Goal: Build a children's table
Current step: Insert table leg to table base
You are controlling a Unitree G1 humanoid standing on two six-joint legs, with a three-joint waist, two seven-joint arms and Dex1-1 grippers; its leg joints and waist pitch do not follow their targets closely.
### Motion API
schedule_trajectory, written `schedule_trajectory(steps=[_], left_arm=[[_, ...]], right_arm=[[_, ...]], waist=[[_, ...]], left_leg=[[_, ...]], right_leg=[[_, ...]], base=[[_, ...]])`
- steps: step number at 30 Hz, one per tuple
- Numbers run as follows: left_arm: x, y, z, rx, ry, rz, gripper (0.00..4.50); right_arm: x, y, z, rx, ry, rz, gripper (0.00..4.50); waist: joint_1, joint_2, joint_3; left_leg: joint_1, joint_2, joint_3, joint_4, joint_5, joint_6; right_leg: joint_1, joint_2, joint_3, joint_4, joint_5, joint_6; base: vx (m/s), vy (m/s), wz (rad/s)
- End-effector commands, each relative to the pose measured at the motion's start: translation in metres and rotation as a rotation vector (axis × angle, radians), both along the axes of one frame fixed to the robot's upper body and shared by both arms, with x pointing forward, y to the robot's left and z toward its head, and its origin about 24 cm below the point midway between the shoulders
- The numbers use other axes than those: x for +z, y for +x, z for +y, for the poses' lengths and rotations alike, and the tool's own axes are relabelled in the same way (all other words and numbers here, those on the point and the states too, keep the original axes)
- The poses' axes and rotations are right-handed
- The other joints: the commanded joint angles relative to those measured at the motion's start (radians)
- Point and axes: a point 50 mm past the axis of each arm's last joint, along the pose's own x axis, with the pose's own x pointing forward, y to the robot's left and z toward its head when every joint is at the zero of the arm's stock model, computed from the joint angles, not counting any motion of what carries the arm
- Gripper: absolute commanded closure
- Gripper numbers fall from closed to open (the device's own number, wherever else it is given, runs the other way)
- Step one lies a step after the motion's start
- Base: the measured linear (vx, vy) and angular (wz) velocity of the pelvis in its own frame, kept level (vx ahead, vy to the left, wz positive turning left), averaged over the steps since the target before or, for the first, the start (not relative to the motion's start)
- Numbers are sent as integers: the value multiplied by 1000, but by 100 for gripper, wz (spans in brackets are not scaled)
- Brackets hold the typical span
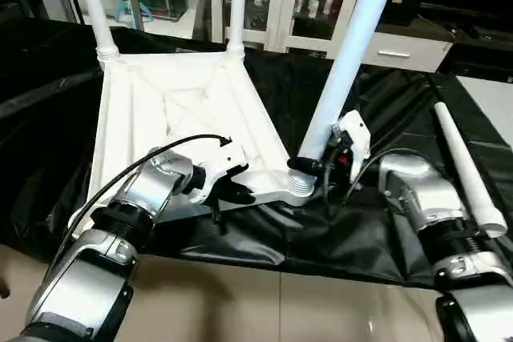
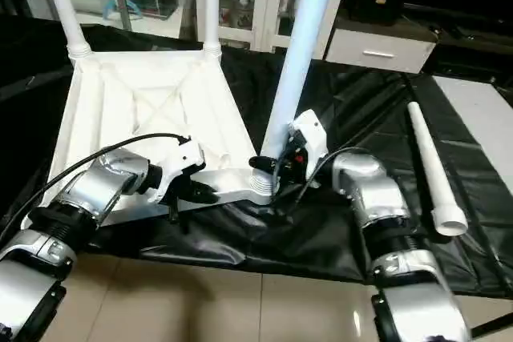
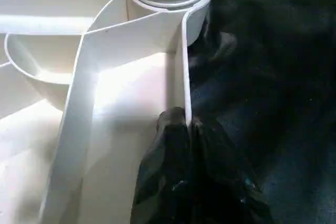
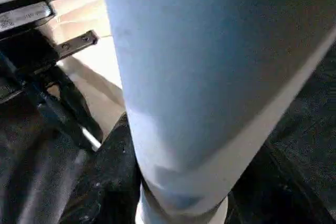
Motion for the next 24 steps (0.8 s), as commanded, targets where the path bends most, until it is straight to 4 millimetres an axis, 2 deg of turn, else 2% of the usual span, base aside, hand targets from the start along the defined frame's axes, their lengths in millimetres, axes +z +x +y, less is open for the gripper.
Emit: schedule_trajectory(steps=[1, 3, 4, 5, 6, 8, 9, 10, 11, 12, 13, 15, 16, 17, 18, 19, 20, 22, 24], left_arm=[[13, 6, -10, 5, -61, -39, 450], [10, 9, -17, 75, -82, -48, 450], [7, 11, -23, 133, -94, -43, 450], [7, 12, -25, 144, -95, -42, 450], [5, 13, -29, 179, -99, -39, 450], [0, 17, -42, 281, -96, -33, 450], [-1, 18, -50, 326, -96, -40, 450], [-1, 20, -55, 362, -100, -47, 450], [-1, 22, -66, 433, -119, -61, 450], [0, 23, -74, 479, -141, -68, 450], [1, 24, -79, 508, -155, -71, 450], [4, 23, -102, 566, -191, -112, 450], [6, 23, -112, 589, -200, -138, 450], [7, 23, -116, 606, -201, -158, 450], [8, 23, -117, 609, -200, -166, 450], [9, 23, -119, 615, -200, -180, 450], [12, 25, -121, 631, -198, -203, 450], [11, 25, -119, 639, -188, -205, 450], [9, 26, -116, 644, -173, -205, 450]], right_arm=[[-84, -33, -38, -343, -195, 381, 266], [-86, -25, -37, -517, -188, 344, 266], [-87, -21, -35, -602, -180, 332, 266], [-87, -20, -35, -618, -180, 329, 266], [-87, -18, -33, -665, -182, 322, 266], [-87, -13, -27, -765, -204, 307, 266], [-87, -11, -23, -806, -215, 299, 266], [-86, -9, -21, -835, -217, 291, 266], [-85, -7, -15, -867, -216, 282, 266], [-85, -5, -10, -881, -216, 280, 266], [-85, -5, -7, -887, -216, 280, 266], [-81, 0, 7, -905, -238, 243, 266], [-79, 2, 13, -922, -254, 216, 266], [-78, 3, 16, -932, -258, 205, 266], [-77, 4, 17, -940, -258, 201, 266], [-76, 5, 18, -952, -257, 196, 266], [-74, 7, 21, -973, -253, 182, 266], [-74, 7, 21, -982, -257, 177, 266], [-75, 6, 20, -990, -260, 181, 266]], waist=[[-9, 18, -28], [-15, 18, -27], [-22, 23, -25], [-30, 21, -24], [-31, 19, -25], [-39, 20, -24], [-46, 17, -23], [-46, 15, -25], [-49, 14, -24], [-45, 13, -26], [-46, 13, -26], [-47, 9, -26], [-44, 8, -29], [-43, 9, -33], [-42, 9, -34], [-42, 8, -34], [-43, 4, -36], [-44, 5, -37], [-44, 3, -37]], left_leg=[[-9, 68, -19, -95, -229, -14], [-9, 68, -22, -97, -251, -30], [-9, 67, -26, -99, -286, -46], [-7, 66, -28, -100, -334, -55], [-4, 64, -30, -99, -356, -54], [-4, 60, -33, -99, -385, -50], [0, 57, -33, -97, -411, -45], [2, 55, -32, -94, -414, -32], [-4, 54, -32, -93, -399, -23], [3, 52, -30, -90, -395, -14], [3, 51, -28, -90, -394, -10], [-5, 50, -29, -91, -377, 1], [-12, 51, -31, -91, -348, 6], [-13, 53, -29, -92, -317, 7], [-14, 55, -29, -92, -303, 7], [-24, 57, -28, -93, -271, 12], [-25, 57, -25, -92, -243, 17], [-29, 56, -23, -91, -210, 27], [-27, 55, -19, -88, -183, 39]], right_leg=[[39, -80, 64, -60, -342, -195], [36, -83, 64, -66, -386, -184], [31, -81, 62, -68, -425, -173], [27, -78, 59, -75, -473, -154], [28, -76, 56, -77, -496, -141], [22, -77, 54, -87, -545, -118], [17, -74, 50, -96, -587, -99], [15, -77, 48, -104, -615, -84], [16, -75, 48, -103, -614, -80], [12, -74, 45, -109, -622, -70], [9, -72, 45, -109, -616, -71], [14, -72, 44, -107, -600, -70], [20, -75, 43, -105, -587, -71], [18, -76, 47, -101, -556, -76], [20, -75, 48, -98, -530, -82], [25, -75, 50, -90, -472, -95], [26, -74, 52, -85, -416, -110], [31, -73, 53, -74, -349, -132], [32, -73, 54, -69, -302, -153]], base=[[0, 0, 0], [0, 0, 0], [0, 0, 0], [0, 0, 0], [0, 0, 0], [0, 0, 0], [0, 0, 0], [0, 0, 0], [0, 0, 0], [0, 0, 0], [0, 0, 0], [0, 0, 0], [0, 0, 0], [0, 0, 0], [0, 0, 0], [0, 0, 0], [0, 0, 0], [0, 0, 0], [0, 0, 0]])
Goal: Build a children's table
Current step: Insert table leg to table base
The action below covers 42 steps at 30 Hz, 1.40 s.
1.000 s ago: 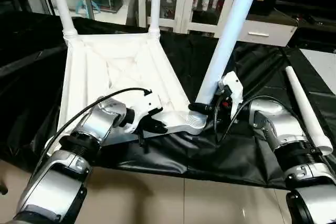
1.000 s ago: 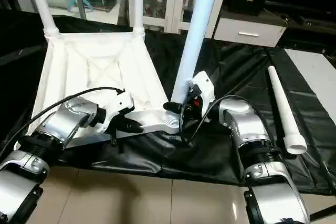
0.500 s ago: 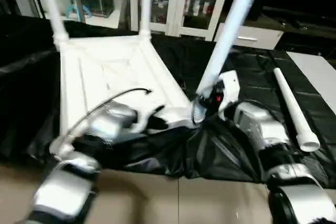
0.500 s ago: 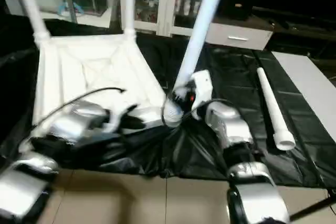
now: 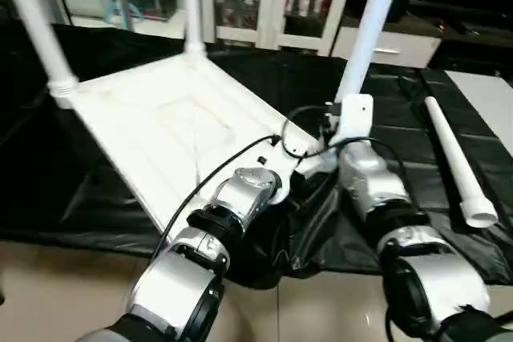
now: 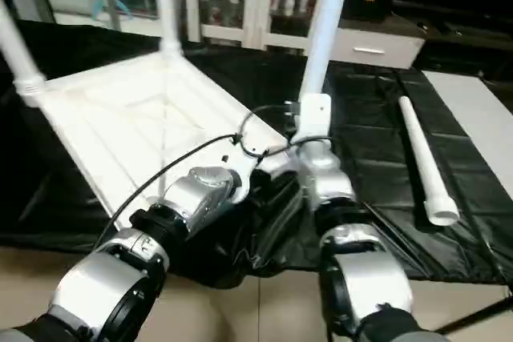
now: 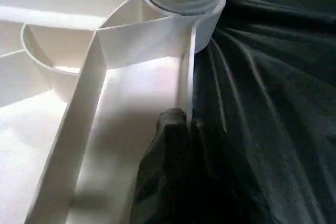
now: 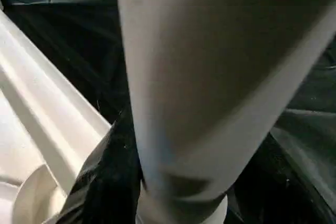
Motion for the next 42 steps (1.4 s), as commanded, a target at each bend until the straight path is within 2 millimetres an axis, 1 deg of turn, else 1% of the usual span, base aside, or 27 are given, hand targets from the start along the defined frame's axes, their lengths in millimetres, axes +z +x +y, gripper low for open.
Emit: schedule_trajectory(steps=[1, 3, 7, 9, 11, 12, 13, 14, 15, 16, 17, 18, 19, 20, 22, 23, 24, 25, 26, 27, 29, 31, 33, 35, 38, 40, 42], left_arm=[[24, 16, 3, 81, -46, -123, 450], [24, 16, 4, 80, -45, -117, 450], [22, 15, 4, 70, -43, -109, 450], [21, 14, 3, 18, -34, -106, 450], [20, 8, 3, -125, -24, -99, 450], [19, 5, 5, -200, -16, -89, 450], [18, 1, 12, -323, 18, -101, 450], [17, -2, 17, -401, 45, -105, 450], [17, -2, 17, -401, 45, -105, 450], [14, -4, 28, -462, 78, -77, 450], [13, -6, 42, -539, 117, -69, 450], [13, -5, 60, -581, 153, -44, 450], [13, -5, 67, -598, 166, -34, 450], [15, -6, 83, -647, 188, -24, 450], [20, -7, 99, -681, 186, -5, 450], [22, -7, 104, -692, 177, -3, 450], [24, -8, 109, -701, 168, -1, 450], [26, -8, 111, -704, 162, 0, 450], [26, -8, 111, -704, 162, 0, 450], [28, -8, 116, -698, 157, 5, 450], [31, -7, 122, -693, 152, 11, 450], [32, -8, 124, -699, 150, 19, 450], [32, -8, 125, -701, 152, 20, 450], [33, -7, 126, -695, 152, 17, 450], [34, -6, 124, -697, 144, 15, 450], [34, -6, 123, -694, 143, 11, 450], [34, -6, 123, -694, 141, 11, 450]], right_arm=[[-71, -37, -8, -47, 7, 322, 266], [-72, -37, -9, -55, 13, 325, 266], [-73, -37, -8, -60, 39, 328, 266], [-73, -37, -6, -37, 66, 326, 266], [-66, -32, -1, 56, 145, 299, 266], [-62, -30, 1, 117, 166, 288, 266], [-59, -29, 1, 211, 164, 286, 266], [-57, -29, 0, 271, 156, 291, 266], [-57, -29, 0, 271, 156, 291, 266], [-57, -30, -3, 345, 140, 307, 266], [-56, -33, -9, 434, 113, 333, 266], [-57, -37, -20, 518, 86, 375, 266], [-57, -39, -25, 551, 77, 393, 266], [-58, -44, -37, 620, 62, 438, 266], [-57, -50, -53, 693, 40, 477, 266], [-57, -54, -58, 732, 33, 488, 266], [-56, -58, -64, 775, 30, 501, 266], [-56, -61, -67, 800, 34, 509, 266], [-56, -61, -67, 802, 35, 509, 266], [-55, -69, -72, 872, 58, 526, 266], [-55, -82, -78, 979, 82, 547, 266], [-55, -92, -80, 1057, 99, 571, 266], [-55, -96, -80, 1092, 99, 585, 266], [-59, -101, -81, 1119, 57, 602, 266], [-65, -101, -79, 1095, 71, 615, 266], [-67, -101, -79, 1083, 62, 611, 266], [-68, -101, -79, 1074, 53, 601, 266]], waist=[[1, 0, -34], [1, 0, -33], [0, 0, -30], [-1, 1, -30], [-1, 0, -31], [2, -2, -30], [0, -2, -31], [-2, -4, -29], [-1, -1, -32], [-1, 6, -34], [-3, 5, -32], [-1, 10, -32], [-4, 7, -33], [-2, 13, -31], [2, 13, -31], [4, 14, -29], [11, 15, -31], [12, 14, -28], [17, 13, -33], [17, 12, -33], [28, 5, -35], [42, 4, -35], [58, 1, -30], [66, 1, -26], [63, -1, -24], [60, -1, -24], [59, -1, -25]], left_leg=[[-12, 55, -15, -89, -183, 49], [-10, 56, -14, -89, -193, 54], [-9, 57, -17, -93, -229, 46], [-9, 58, -19, -94, -248, 39], [-10, 58, -19, -94, -248, 42], [-11, 61, -21, -95, -244, 51], [-15, 60, -20, -94, -232, 55], [-23, 61, -21, -95, -213, 73], [-22, 63, -22, -94, -201, 75], [-11, 65, -16, -88, -169, 74], [-15, 65, -17, -90, -148, 84], [-16, 65, -19, -90, -149, 92], [-12, 69, -16, -90, -146, 95], [-6, 71, -15, -88, -148, 88], [-4, 73, -14, -89, -157, 76], [-3, 74, -13, -90, -158, 68], [5, 76, -12, -89, -153, 56], [4, 76, -9, -90, -144, 49], [9, 76, -9, -89, -121, 38], [9, 74, -8, -88, -103, 36], [15, 70, -3, -80, -39, 64], [15, 68, 0, -76, 2, 100], [10, 71, 2, -77, -17, 108], [6, 76, -3, -84, -110, 66], [13, 73, -8, -89, -188, 24], [14, 72, -8, -90, -193, 20], [11, 73, -11, -91, -178, 21]], right_leg=[[34, -72, 54, -57, -292, -169], [34, -74, 55, -59, -307, -174], [32, -74, 55, -65, -377, -157], [32, -74, 54, -67, -399, -148], [33, -75, 55, -67, -391, -144], [35, -77, 54, -65, -379, -152], [38, -78, 56, -62, -362, -158], [43, -81, 57, -61, -350, -169], [45, -83, 57, -57, -336, -178], [37, -82, 59, -52, -285, -205], [45, -78, 57, -47, -257, -221], [48, -75, 55, -45, -248, -220], [46, -77, 57, -45, -238, -227], [43, -77, 58, -42, -227, -241], [43, -78, 60, -40, -222, -251], [43, -78, 60, -39, -218, -255], [42, -78, 60, -35, -193, -264], [41, -76, 62, -31, -165, -273], [44, -76, 60, -24, -132, -282], [45, -76, 61, -21, -110, -288], [48, -75, 61, -11, -21, -311], [51, -76, 62, -7, 17, -322], [52, -79, 63, -13, -30, -309], [53, -88, 65, -28, -204, -260], [43, -89, 68, -46, -360, -207], [40, -85, 68, -48, -366, -198], [43, -83, 67, -44, -345, -197]], base=[[0, 0, 0], [0, 0, 0], [0, 0, 0], [0, 0, 0], [0, 0, 0], [0, 0, 0], [0, 0, 0], [0, 0, 0], [0, 0, 0], [0, 0, 0], [0, 0, 0], [0, 0, 0], [0, 0, 0], [0, 0, 0], [0, 0, 0], [0, 0, 0], [0, 0, 0], [0, 0, 0], [0, 0, 0], [0, 0, 0], [0, 0, 0], [0, 0, 0], [0, 0, 0], [0, 0, 0], [0, 0, 0], [0, 0, 0], [0, 0, 0]])
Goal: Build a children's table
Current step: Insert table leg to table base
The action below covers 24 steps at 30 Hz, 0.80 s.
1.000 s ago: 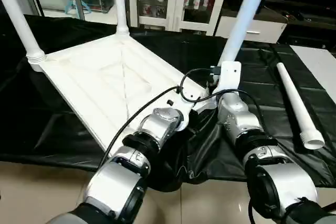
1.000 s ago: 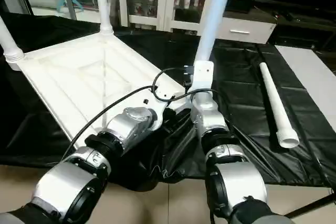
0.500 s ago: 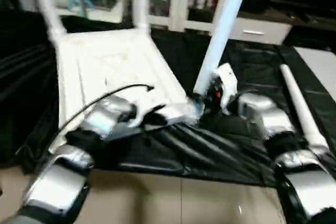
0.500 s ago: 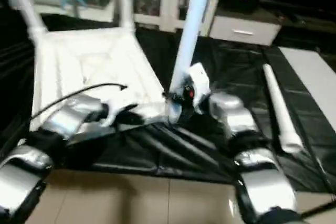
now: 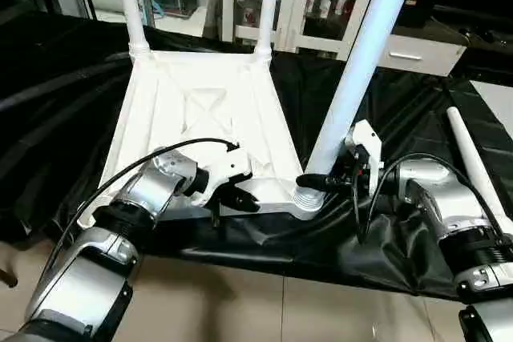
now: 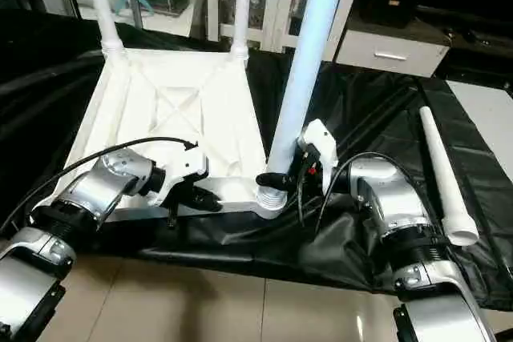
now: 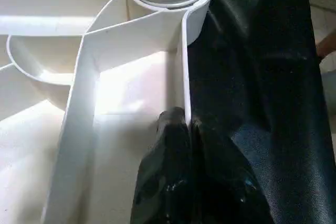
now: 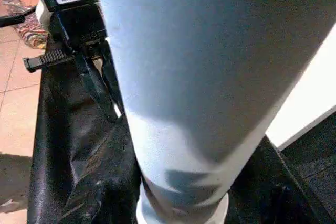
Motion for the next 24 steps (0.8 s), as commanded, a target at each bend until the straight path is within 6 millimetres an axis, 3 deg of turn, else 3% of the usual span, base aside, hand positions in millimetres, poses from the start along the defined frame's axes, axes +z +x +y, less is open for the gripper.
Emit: schedule_trajectory(steps=[1, 5, 7, 10, 12, 13, 16, 18, 20, 22, 24], left_arm=[[17, 8, 12, 23, 14, -60, 450], [16, 8, 13, 24, 21, -60, 450], [16, 8, 14, 27, 21, -60, 450], [12, 3, 7, 20, -12, -28, 450], [11, 0, 2, 5, -26, -15, 450], [8, -2, -5, 8, -37, -8, 450], [0, -7, -34, 72, -90, 20, 450], [-7, -5, -54, 165, -106, 31, 450], [-11, -2, -72, 269, -110, 23, 450], [-13, 3, -95, 416, -126, -3, 450], [-9, 4, -118, 522, -166, -8, 450]], right_arm=[[-79, -42, -34, -82, -244, 374, 266], [-83, -42, -34, -129, -252, 349, 266], [-85, -41, -34, -167, -258, 341, 266], [-94, -30, -32, -412, -256, 318, 266], [-96, -28, -29, -453, -253, 318, 266], [-98, -26, -27, -510, -259, 318, 266], [-103, -20, -17, -685, -242, 328, 266], [-103, -14, -9, -783, -224, 336, 266], [-105, -11, -3, -865, -230, 336, 266], [-105, -5, 5, -963, -238, 320, 266], [-104, 0, 16, -1038, -235, 310, 266]], waist=[[-6, 9, -35], [-10, 9, -35], [-10, 10, -34], [-16, 11, -34], [-27, 19, -29], [-38, 18, -28], [-59, 14, -25], [-72, 15, -22], [-75, 13, -22], [-81, 21, -24], [-84, 25, -26]], left_leg=[[-7, 68, -18, -83, -164, 25], [-9, 67, -19, -83, -150, 28], [-9, 67, -19, -84, -166, 25], [-9, 66, -22, -88, -205, 1], [-14, 69, -33, -98, -260, -25], [-5, 71, -35, -99, -325, -42], [-6, 65, -42, -99, -401, -49], [-7, 62, -47, -96, -446, -37], [4, 57, -49, -89, -470, -28], [6, 53, -51, -85, -478, -25], [24, 48, -49, -79, -507, -14]], right_leg=[[42, -81, 64, -66, -302, -183], [45, -80, 63, -61, -260, -196], [45, -80, 63, -65, -283, -190], [41, -82, 64, -70, -347, -168], [42, -82, 61, -77, -420, -140], [35, -79, 59, -84, -451, -129], [30, -76, 54, -93, -523, -108], [23, -76, 48, -106, -615, -72], [14, -74, 38, -119, -663, -50], [15, -71, 27, -128, -667, -34], [7, -66, 9, -145, -651, -25]], base=[[0, 0, 0], [0, 0, 0], [0, 0, 0], [0, 0, 0], [0, 0, 0], [0, 0, 0], [0, 0, 0], [0, 0, 0], [0, 0, 0], [-26, 10, 0], [0, 0, 0]])
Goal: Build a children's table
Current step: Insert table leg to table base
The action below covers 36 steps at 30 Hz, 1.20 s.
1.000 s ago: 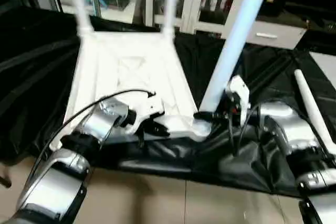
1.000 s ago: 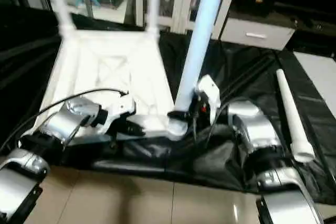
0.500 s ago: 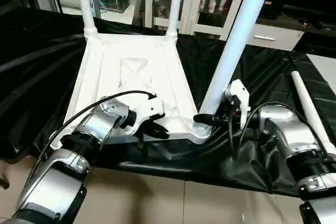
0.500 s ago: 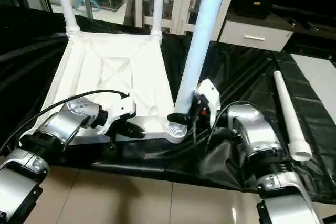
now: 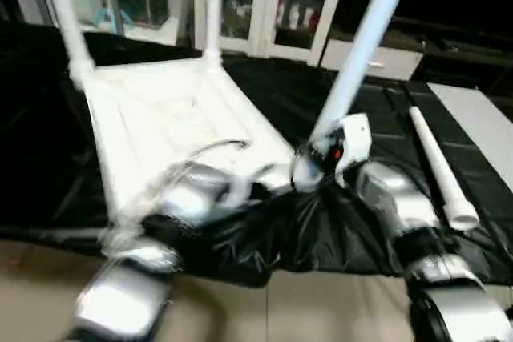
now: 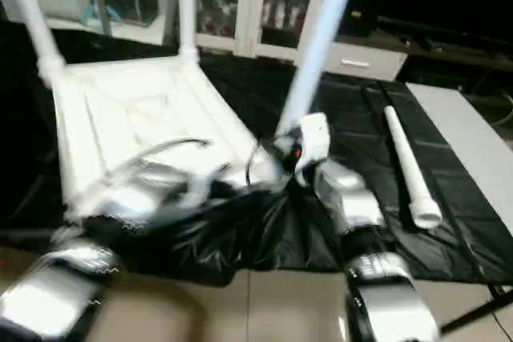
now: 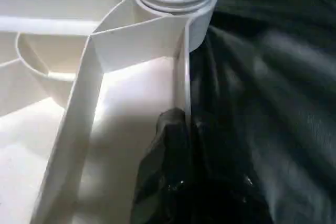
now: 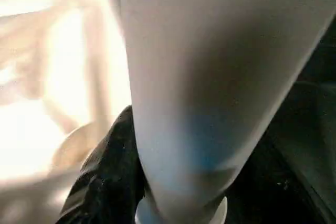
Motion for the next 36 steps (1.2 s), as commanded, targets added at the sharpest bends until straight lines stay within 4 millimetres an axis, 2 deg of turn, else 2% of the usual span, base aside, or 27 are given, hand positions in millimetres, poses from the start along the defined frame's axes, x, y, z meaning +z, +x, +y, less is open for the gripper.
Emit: schedule_trajectory(steps=[1, 2, 3, 4, 5, 7, 8, 9, 10, 11, 13, 14, 16, 18, 19, 21, 24, 25, 26, 27, 28, 29, 30, 31, 32, 34, 36], left_arm=[[22, 0, -41, 42, -145, -41, 450], [23, 0, -43, 53, -155, -45, 450], [31, -1, -57, 89, -202, -57, 450], [34, -2, -61, 92, -216, -58, 450], [35, -3, -64, 91, -222, -56, 450], [34, -4, -63, 88, -205, -50, 450], [33, -4, -62, 91, -200, -49, 450], [31, -3, -60, 94, -191, -46, 450], [30, -3, -58, 98, -186, -46, 450], [30, -2, -57, 103, -183, -45, 450], [29, -1, -55, 110, -177, -46, 450], [29, 0, -54, 115, -176, -46, 450], [30, 1, -53, 119, -175, -46, 450], [30, 2, -51, 110, -165, -49, 450], [30, 2, -51, 108, -163, -49, 450], [30, 2, -49, 79, -153, -67, 450], [30, 2, -46, 44, -147, -82, 450], [31, 2, -43, 18, -139, -97, 450], [32, 2, -41, 3, -134, -107, 450], [33, 3, -38, -18, -133, -117, 450], [34, 3, -36, -29, -132, -117, 450], [35, 3, -33, -49, -130, -115, 450], [35, 3, -31, -64, -127, -114, 450], [36, 3, -27, -87, -119, -113, 450], [39, 2, -18, -152, -107, -120, 450], [40, 1, -11, -205, -105, -114, 450], [41, 0, -5, -245, -102, -102, 450]], right_arm=[[-74, -39, -3, -131, -80, 340, 266], [-74, -39, -1, -136, -81, 338, 266], [-72, -36, 8, -179, -68, 333, 266], [-72, -35, 10, -199, -58, 335, 266], [-70, -34, 13, -204, -63, 333, 266], [-68, -31, 16, -210, -74, 331, 266], [-68, -31, 17, -210, -75, 331, 266], [-67, -31, 17, -210, -75, 331, 266], [-67, -30, 17, -213, -74, 332, 266], [-67, -30, 17, -216, -73, 333, 266], [-67, -30, 18, -222, -74, 333, 266], [-67, -30, 18, -224, -75, 329, 266], [-66, -28, 19, -221, -68, 318, 266], [-59, -22, 23, -192, -15, 274, 266], [-58, -22, 24, -188, -6, 269, 266], [-52, -18, 23, -170, -1, 235, 210], [-47, -15, 22, -141, -9, 205, 187], [-43, -12, 22, -101, -33, 173, 187], [-40, -10, 22, -70, -47, 150, 177], [-36, -8, 22, -27, -53, 117, 168], [-34, -8, 22, -5, -56, 104, 159], [-31, -7, 23, 33, -60, 82, 159], [-29, -6, 22, 59, -60, 65, 141], [-25, -5, 21, 96, -58, 41, 141], [-19, -4, 16, 147, -49, 3, 129], [-14, -5, 10, 207, -43, -36, 110], [-11, -7, 6, 239, -32, -51, 98]], waist=[[-12, 28, -17], [-18, 25, -14], [-16, 34, -14], [-25, 31, -15], [-28, 26, -13], [-32, 32, -10], [-34, 27, -10], [-34, 32, -8], [-38, 25, -7], [-37, 34, -8], [-41, 33, -5], [-43, 32, -5], [-46, 32, -3], [-48, 39, -3], [-50, 38, -2], [-50, 43, -1], [-49, 43, -2], [-43, 41, -2], [-43, 37, -6], [-36, 39, -10], [-25, 38, -16], [-17, 34, -20], [-13, 32, -21], [-6, 28, -20], [1, 23, -19], [11, 22, -21], [22, 21, -30]], left_leg=[[17, 50, -35, -88, -520, 1], [6, 53, -40, -95, -531, 8], [7, 54, -42, -97, -536, 6], [2, 54, -44, -98, -537, 10], [2, 49, -42, -98, -552, 16], [9, 45, -42, -95, -560, 19], [7, 44, -43, -94, -552, 23], [6, 44, -45, -95, -556, 22], [5, 45, -46, -96, -561, 22], [8, 48, -49, -98, -569, 17], [5, 52, -53, -104, -588, 11], [8, 50, -53, -103, -601, 7], [6, 48, -55, -103, -606, 7], [6, 51, -57, -104, -623, 5], [7, 52, -58, -106, -634, 3], [6, 53, -60, -111, -641, 2], [8, 55, -60, -111, -642, 2], [12, 53, -54, -107, -625, 4], [-9, 53, -57, -109, -570, 13], [-19, 55, -57, -110, -521, 18], [-24, 59, -49, -108, -429, 26], [-35, 61, -42, -105, -318, 34], [-42, 63, -38, -104, -271, 41], [-45, 64, -27, -101, -223, 60], [-49, 61, -20, -98, -229, 80], [-44, 62, -15, -93, -239, 89], [-41, 62, -7, -85, -152, 102]], right_leg=[[1, -67, 20, -110, -614, -41], [13, -67, 9, -115, -605, -27], [15, -70, 10, -113, -598, -26], [18, -72, 8, -113, -577, -28], [13, -71, 5, -121, -607, -15], [7, -73, 1, -129, -638, 0], [8, -76, -2, -132, -656, 10], [9, -76, -3, -134, -663, 13], [10, -78, -7, -138, -674, 22], [13, -80, -11, -138, -661, 20], [17, -81, -18, -137, -639, 20], [13, -83, -19, -138, -644, 20], [15, -84, -22, -141, -665, 27], [16, -85, -25, -142, -671, 30], [16, -84, -27, -143, -665, 31], [20, -84, -26, -140, -647, 24], [19, -88, -23, -140, -641, 14], [13, -91, -21, -144, -633, 1], [31, -96, -11, -127, -609, -9], [39, -103, -2, -122, -586, -20], [35, -109, 16, -114, -526, -57], [38, -107, 28, -95, -406, -112], [40, -106, 33, -85, -356, -135], [38, -102, 37, -73, -307, -170], [36, -104, 40, -67, -317, -181], [27, -103, 46, -66, -367, -178], [29, -97, 49, -48, -261, -207]], base=[[0, 0, 0], [0, 0, 0], [0, 0, 0], [0, 0, 0], [0, 0, 0], [0, 0, 0], [0, 0, 0], [0, 0, 0], [0, 0, 0], [0, 0, 0], [0, 0, 0], [0, 0, 0], [0, 0, 0], [0, 0, 0], [0, 0, 0], [0, 0, 0], [0, 0, 0], [0, 0, 0], [0, 0, 0], [0, 0, 0], [0, 0, 0], [0, 0, 0], [0, 0, 0], [0, 0, 0], [0, 0, 0], [18, -28, 0], [54, -61, 3]])
